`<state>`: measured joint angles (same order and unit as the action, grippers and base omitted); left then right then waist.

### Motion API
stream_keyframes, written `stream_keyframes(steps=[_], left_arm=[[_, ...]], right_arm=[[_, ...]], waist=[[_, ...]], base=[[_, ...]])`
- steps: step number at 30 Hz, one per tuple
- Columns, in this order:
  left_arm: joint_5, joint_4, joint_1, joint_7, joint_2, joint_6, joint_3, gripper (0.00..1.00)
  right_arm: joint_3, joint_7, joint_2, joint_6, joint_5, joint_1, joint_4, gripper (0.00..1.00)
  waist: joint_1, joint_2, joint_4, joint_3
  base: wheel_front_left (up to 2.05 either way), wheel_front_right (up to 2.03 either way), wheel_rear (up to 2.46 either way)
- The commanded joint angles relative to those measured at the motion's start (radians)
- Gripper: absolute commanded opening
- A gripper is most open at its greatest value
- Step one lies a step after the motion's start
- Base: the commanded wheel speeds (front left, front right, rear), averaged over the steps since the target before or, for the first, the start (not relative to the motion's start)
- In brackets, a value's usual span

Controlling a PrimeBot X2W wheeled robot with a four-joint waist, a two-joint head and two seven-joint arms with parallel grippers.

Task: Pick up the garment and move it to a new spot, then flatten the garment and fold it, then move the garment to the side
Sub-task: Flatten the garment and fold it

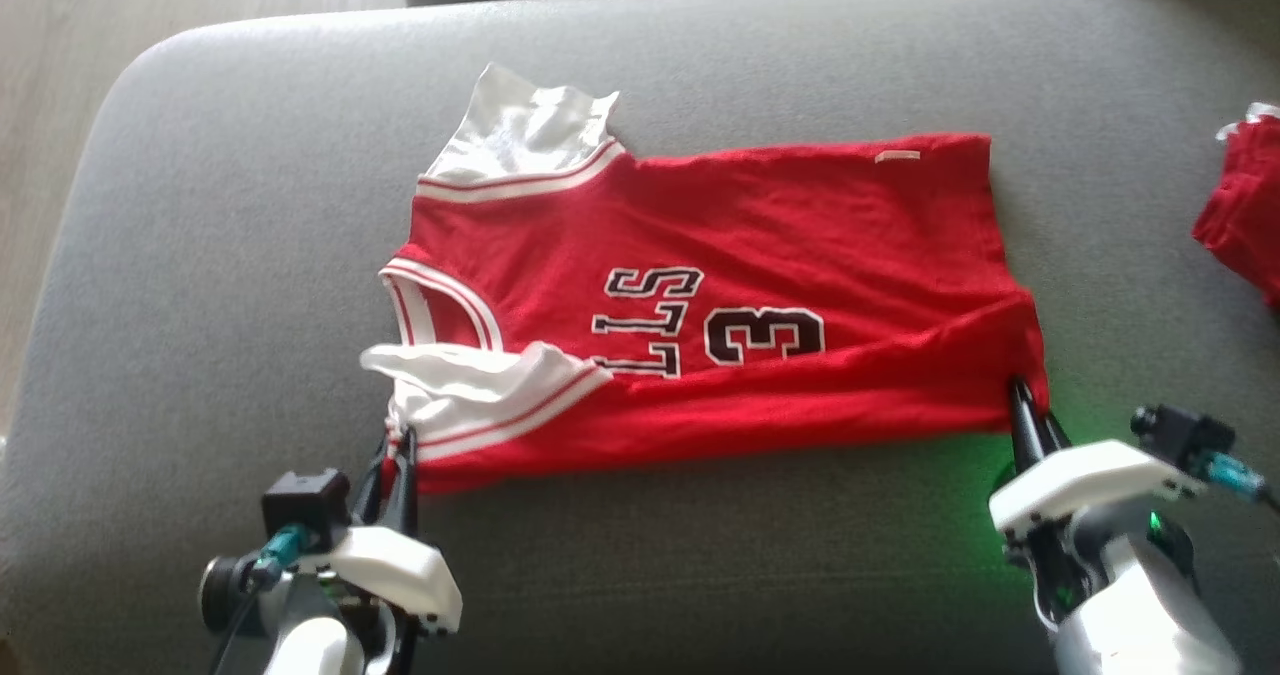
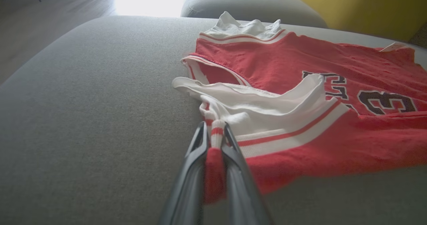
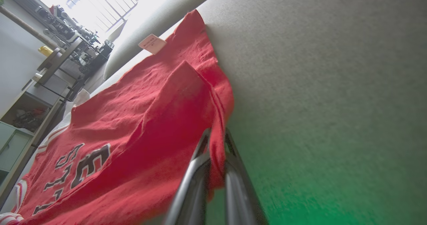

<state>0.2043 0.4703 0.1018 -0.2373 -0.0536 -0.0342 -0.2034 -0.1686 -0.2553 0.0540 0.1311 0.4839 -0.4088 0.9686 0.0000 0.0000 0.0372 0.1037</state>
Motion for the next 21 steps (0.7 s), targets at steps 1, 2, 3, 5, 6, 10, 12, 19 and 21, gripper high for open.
stream_keyframes(steps=[1, 2, 3, 5, 6, 10, 12, 19, 21], left_arm=[[-0.005, -0.015, 0.004, 0.001, -0.022, 0.001, 0.028, 0.00], [-0.003, -0.010, 0.001, 0.004, -0.024, 0.000, 0.027, 0.00], [-0.003, -0.002, -0.003, 0.007, -0.027, 0.001, 0.026, 0.00], [0.000, 0.012, -0.010, 0.013, -0.031, 0.003, 0.023, 0.00], [0.000, 0.012, -0.010, 0.013, -0.031, 0.003, 0.023, 0.00], [0.000, 0.043, -0.027, 0.053, -0.039, 0.003, 0.013, 0.00], [0.002, 0.050, -0.037, 0.072, -0.041, -0.002, 0.010, 0.00], [0.017, 0.047, -0.082, 0.109, -0.054, 0.002, 0.002, 0.00], [0.018, 0.042, -0.086, 0.111, -0.055, 0.002, -0.001, 0.58]], right_arm=[[0.006, -0.006, -0.004, 0.000, -0.011, 0.014, -0.036, 0.00], [-0.001, -0.006, -0.004, 0.000, -0.020, 0.025, -0.046, 0.00], [-0.008, -0.006, -0.004, 0.000, -0.030, 0.037, -0.056, 0.00], [-0.024, -0.006, -0.004, 0.000, -0.039, 0.059, -0.071, 0.00], [-0.024, -0.006, -0.004, 0.000, -0.039, 0.059, -0.071, 0.00], [-0.038, -0.006, -0.004, 0.000, -0.046, 0.102, -0.086, 0.00], [-0.041, -0.006, -0.004, 0.000, -0.043, 0.123, -0.086, 0.00], [-0.044, -0.006, -0.004, 0.000, -0.031, 0.166, -0.074, 0.00], [-0.063, -0.006, -0.004, 0.000, -0.033, 0.163, -0.074, 1.00]], waist=[[0.0000, 0.0000, -0.011, -0.011], [0.0000, 0.0000, -0.016, -0.014], [0.0000, 0.0000, -0.021, -0.018], [0.0000, 0.0000, -0.030, -0.026], [0.0000, 0.0000, -0.030, -0.026], [0.0000, 0.0000, -0.040, -0.046], [0.0000, 0.0000, -0.043, -0.058], [0.0000, 0.0000, -0.058, -0.083], [0.0000, 0.0000, -0.058, -0.084]], base=[[0.00, 0.00, 0.00], [0.00, 0.00, 0.00], [0.00, 0.00, 0.00], [0.00, 0.00, 0.00], [0.00, 0.00, 0.00], [0.00, 0.00, 0.00], [0.00, 0.00, 0.00], [0.00, 0.00, 0.00], [0.00, 0.00, 0.00]])
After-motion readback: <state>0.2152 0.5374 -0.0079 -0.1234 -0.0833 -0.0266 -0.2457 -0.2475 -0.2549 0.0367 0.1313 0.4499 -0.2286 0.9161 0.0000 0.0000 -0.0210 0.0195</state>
